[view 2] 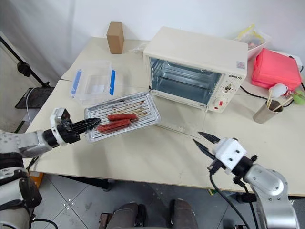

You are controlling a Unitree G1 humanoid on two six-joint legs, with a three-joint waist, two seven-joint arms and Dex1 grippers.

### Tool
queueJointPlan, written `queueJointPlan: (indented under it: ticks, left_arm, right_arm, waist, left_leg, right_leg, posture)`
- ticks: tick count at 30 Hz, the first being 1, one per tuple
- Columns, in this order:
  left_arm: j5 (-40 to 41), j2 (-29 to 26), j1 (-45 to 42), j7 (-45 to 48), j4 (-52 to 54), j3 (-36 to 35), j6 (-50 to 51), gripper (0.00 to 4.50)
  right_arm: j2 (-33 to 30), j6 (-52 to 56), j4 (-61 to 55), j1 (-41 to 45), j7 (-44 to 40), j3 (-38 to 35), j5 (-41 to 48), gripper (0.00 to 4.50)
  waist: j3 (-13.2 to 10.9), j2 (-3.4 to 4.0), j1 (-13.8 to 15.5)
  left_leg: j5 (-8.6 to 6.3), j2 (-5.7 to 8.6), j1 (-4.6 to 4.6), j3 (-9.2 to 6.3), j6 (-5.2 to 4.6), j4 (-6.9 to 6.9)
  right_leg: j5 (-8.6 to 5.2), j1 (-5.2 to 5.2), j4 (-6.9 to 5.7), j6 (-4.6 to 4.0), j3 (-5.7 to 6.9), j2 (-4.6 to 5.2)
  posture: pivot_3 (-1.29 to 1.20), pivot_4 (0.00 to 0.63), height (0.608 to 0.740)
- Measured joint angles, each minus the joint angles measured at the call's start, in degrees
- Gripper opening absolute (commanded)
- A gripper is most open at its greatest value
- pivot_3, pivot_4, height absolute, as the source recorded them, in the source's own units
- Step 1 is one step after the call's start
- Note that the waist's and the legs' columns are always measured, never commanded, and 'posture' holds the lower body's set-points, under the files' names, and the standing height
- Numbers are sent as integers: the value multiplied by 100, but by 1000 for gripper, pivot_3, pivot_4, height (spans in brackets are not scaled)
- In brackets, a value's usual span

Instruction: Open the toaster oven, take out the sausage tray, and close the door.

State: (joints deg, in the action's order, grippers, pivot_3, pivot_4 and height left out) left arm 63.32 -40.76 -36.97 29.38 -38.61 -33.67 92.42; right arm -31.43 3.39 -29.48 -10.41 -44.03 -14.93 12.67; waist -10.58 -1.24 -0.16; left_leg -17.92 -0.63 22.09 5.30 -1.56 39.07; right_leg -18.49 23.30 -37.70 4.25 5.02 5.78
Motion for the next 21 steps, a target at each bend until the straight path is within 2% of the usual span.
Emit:
queueJointPlan:
  ticks: [2, 7, 12, 17, 21]
  left_arm:
    - [168, 31, 160, -266, 119, -322, -3, 0]
    - [560, 367, 561, -1014, 513, -1335, -13, 0]
    - [1185, 1201, 1018, -2215, 1118, -2433, -311, 0]
    - [2172, 1655, 1203, -3449, 1686, -2754, -896, 0]
    - [3137, 1859, 1627, -4242, 2042, -2457, -1332, 0]
  right_arm:
    - [1, 174, 211, -12, 10, -106, 168, 42]
    - [5, 448, 926, 201, 83, -118, 417, 42]
    - [49, 537, 2379, 1068, 70, 249, 321, 42]
    - [108, 188, 3059, 1574, -224, 641, 303, 42]
    - [330, 41, 3172, 1755, -520, 661, 687, 42]
  waist:
    - [0, 0, 0]
    - [3, -4, -30]
    - [4, -6, -59]
    - [4, -6, -16]
    - [4, -6, -8]
  left_leg:
    - [-1, 0, 0, 2, 0, 0]
    - [-6, -2, -4, 7, 4, -5]
    - [-9, -3, -7, 9, 5, -3]
    - [-14, -2, -7, 13, 8, -3]
    - [-16, -3, -7, 10, 9, -3]
  right_leg:
    - [0, 5, -4, 0, -4, 2]
    - [0, 6, -3, 0, -10, 3]
    - [-1, 16, -1, -1, -19, 4]
    - [0, 11, -5, -1, -24, 4]
    - [0, 12, -6, -1, -24, 1]
  posture:
    - [0, 150, 740]
    - [0, 150, 740]
    - [0, 150, 740]
    - [0, 150, 740]
    - [0, 150, 740]
